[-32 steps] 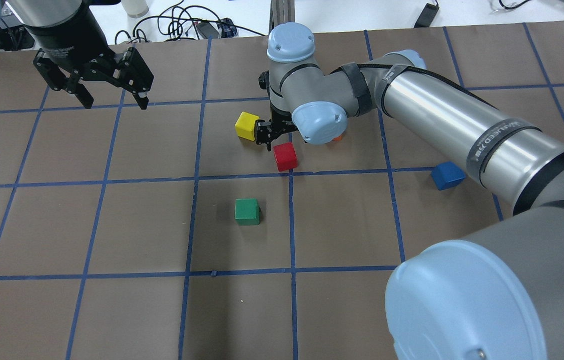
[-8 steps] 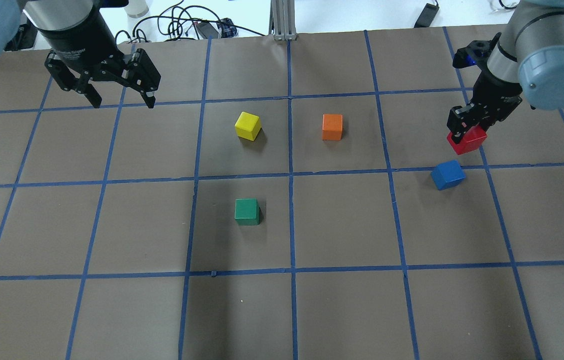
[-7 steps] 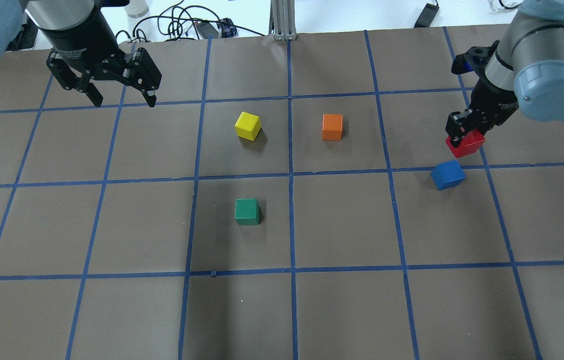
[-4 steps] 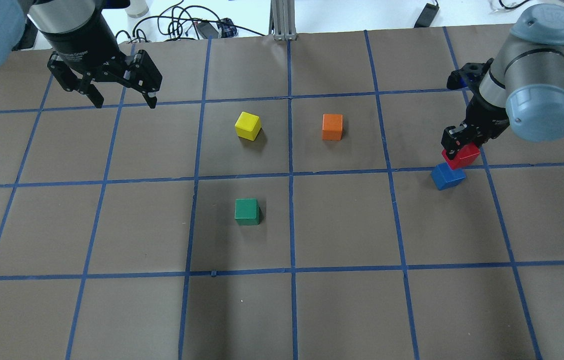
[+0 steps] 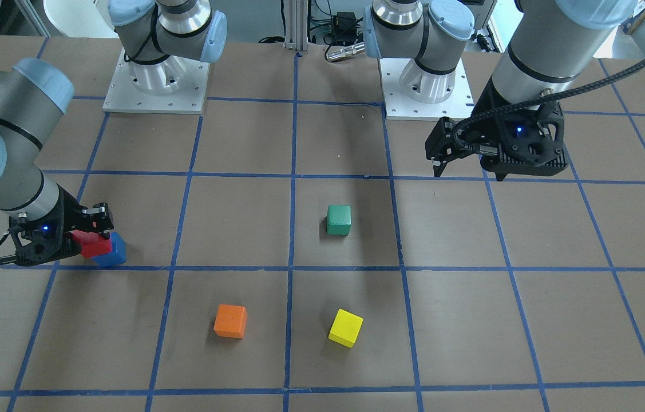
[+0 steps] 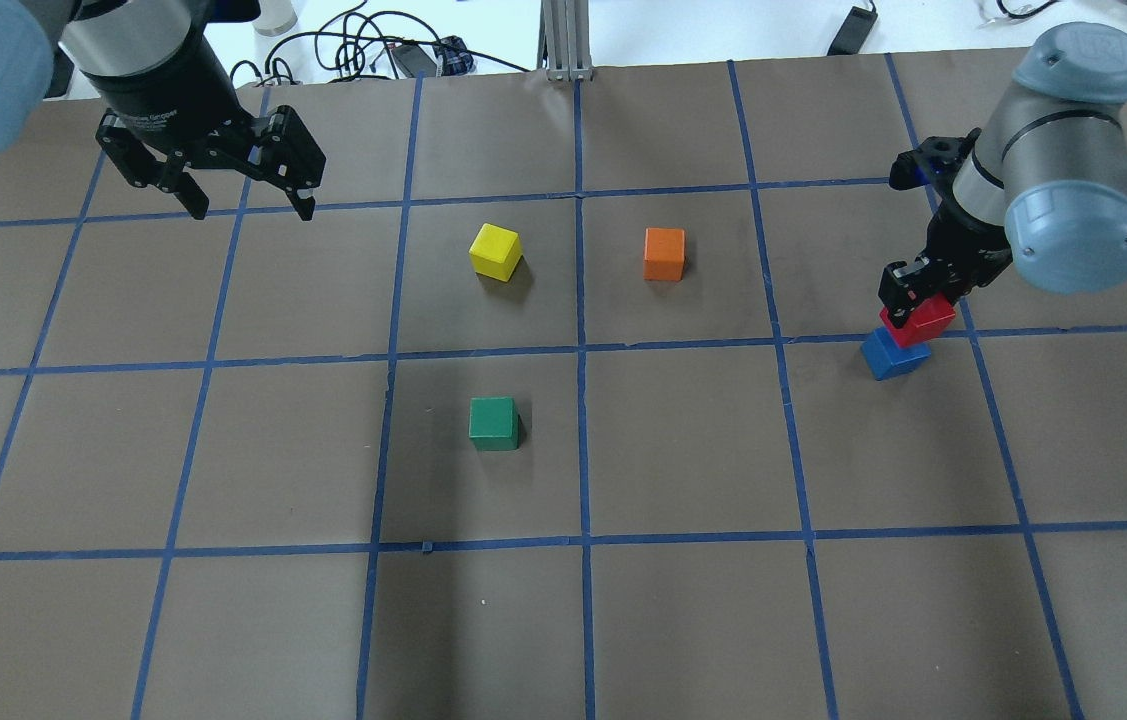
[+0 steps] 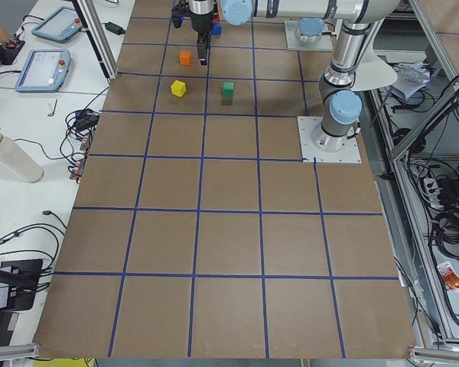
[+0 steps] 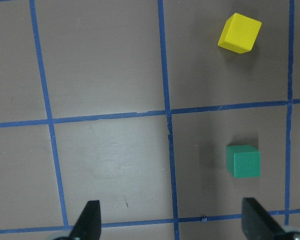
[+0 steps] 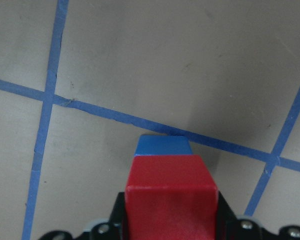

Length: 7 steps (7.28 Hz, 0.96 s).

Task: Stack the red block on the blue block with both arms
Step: 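Lower the red cube onto the blue cube with the right gripper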

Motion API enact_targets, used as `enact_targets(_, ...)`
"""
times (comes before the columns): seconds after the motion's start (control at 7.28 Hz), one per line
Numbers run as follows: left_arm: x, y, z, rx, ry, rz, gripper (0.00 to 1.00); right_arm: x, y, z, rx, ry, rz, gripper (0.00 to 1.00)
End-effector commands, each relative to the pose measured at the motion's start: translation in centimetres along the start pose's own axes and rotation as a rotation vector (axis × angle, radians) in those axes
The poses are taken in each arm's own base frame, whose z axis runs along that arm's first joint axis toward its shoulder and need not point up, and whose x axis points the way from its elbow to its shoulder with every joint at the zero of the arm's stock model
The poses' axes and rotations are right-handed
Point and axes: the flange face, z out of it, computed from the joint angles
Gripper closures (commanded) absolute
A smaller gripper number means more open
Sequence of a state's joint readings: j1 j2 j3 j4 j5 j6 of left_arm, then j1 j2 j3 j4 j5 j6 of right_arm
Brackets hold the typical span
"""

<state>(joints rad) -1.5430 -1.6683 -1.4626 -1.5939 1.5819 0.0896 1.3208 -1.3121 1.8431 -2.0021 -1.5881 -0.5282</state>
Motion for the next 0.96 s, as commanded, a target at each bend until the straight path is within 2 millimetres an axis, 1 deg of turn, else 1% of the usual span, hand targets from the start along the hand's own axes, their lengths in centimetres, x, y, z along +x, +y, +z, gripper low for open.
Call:
enact_targets(0.0, -0.01, 0.07, -0.1, 0.003, -0.003, -0.001, 0.0, -0.17, 0.32, 0.7, -0.011, -0.003, -0.001, 1.0)
enact_targets(0.41, -0.11, 0.06, -0.1, 0.003, -0.004, -0.001, 0.0, -0.21, 0.44, 0.93, -0.014, -0.001, -0.003, 0.99)
enact_targets(0.55, -0.03, 0.03, -0.02, 0.001, -0.004, 0.0, 0.0, -0.19, 0.43, 0.92, -0.013, 0.001, -0.004, 0.94)
enact_targets(0.69, -0.03, 0.08, -0.1, 0.003, -0.004, -0.001, 0.0, -0.16, 0.42, 1.0, -0.015, 0.001, -0.004, 0.78)
enact_targets(0.82, -0.02, 0.02, -0.02, 0.001, -0.003, 0.0, 0.0, -0.16, 0.42, 1.0, -0.015, 0.001, -0.004, 0.66)
